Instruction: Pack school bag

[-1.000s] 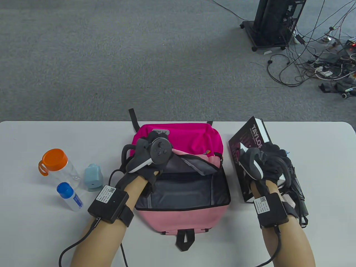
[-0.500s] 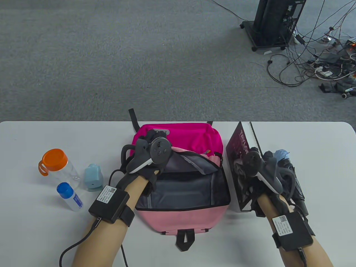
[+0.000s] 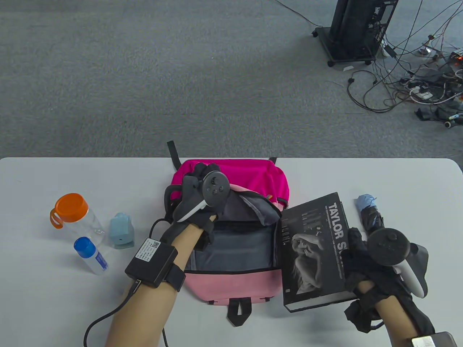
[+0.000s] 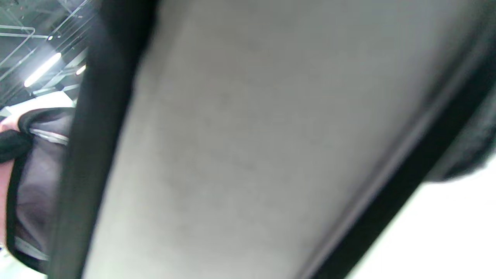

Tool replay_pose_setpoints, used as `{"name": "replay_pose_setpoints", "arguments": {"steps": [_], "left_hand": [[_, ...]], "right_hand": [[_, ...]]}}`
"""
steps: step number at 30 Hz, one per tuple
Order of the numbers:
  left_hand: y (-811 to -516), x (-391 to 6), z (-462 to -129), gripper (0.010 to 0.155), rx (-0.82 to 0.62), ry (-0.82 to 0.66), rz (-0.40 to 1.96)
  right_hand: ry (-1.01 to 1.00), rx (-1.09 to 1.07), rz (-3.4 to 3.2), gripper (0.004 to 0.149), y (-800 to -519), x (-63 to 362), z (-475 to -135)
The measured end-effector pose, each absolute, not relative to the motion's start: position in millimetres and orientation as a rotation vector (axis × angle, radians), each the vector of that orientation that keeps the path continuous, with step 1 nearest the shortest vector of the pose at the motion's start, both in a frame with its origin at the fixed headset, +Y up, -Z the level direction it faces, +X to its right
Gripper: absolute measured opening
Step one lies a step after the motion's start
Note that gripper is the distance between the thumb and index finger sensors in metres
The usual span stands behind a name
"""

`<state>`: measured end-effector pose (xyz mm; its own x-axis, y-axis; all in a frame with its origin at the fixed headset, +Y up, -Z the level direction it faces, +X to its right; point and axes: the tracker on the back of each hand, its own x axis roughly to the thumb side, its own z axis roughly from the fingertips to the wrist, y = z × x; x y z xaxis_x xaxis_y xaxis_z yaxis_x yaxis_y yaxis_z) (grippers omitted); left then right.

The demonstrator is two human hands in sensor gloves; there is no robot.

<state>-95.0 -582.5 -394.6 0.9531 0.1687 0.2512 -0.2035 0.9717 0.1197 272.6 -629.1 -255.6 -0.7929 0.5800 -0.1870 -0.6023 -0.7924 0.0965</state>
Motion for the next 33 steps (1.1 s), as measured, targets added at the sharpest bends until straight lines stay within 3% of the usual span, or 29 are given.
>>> {"name": "replay_pose_setpoints", "arguments": {"steps": [7, 11, 21, 33], "left_hand": [[-583.9, -99.3, -392.9, 0.043, 0.156, -0.243, 0.212], [-582.1, -100.6, -392.0, 0.043, 0.159, -0.251, 0.240], [-576.3, -99.3, -381.2, 0.043, 0.171, -0.288, 0.223], [-573.6, -96.7, -375.1, 0.043, 0.193, -0.342, 0.247]], "right_hand": [[0.251, -0.139, 2.385, 0.065, -639.3, 281.2, -228.2], [0.300, -0.030, 2.323, 0.065, -647.6, 258.4, -221.4], [0.360, 0.001, 2.140, 0.070, -696.9, 186.6, -268.8], [0.319, -0.094, 2.080, 0.070, -731.1, 166.6, -295.3]]}}
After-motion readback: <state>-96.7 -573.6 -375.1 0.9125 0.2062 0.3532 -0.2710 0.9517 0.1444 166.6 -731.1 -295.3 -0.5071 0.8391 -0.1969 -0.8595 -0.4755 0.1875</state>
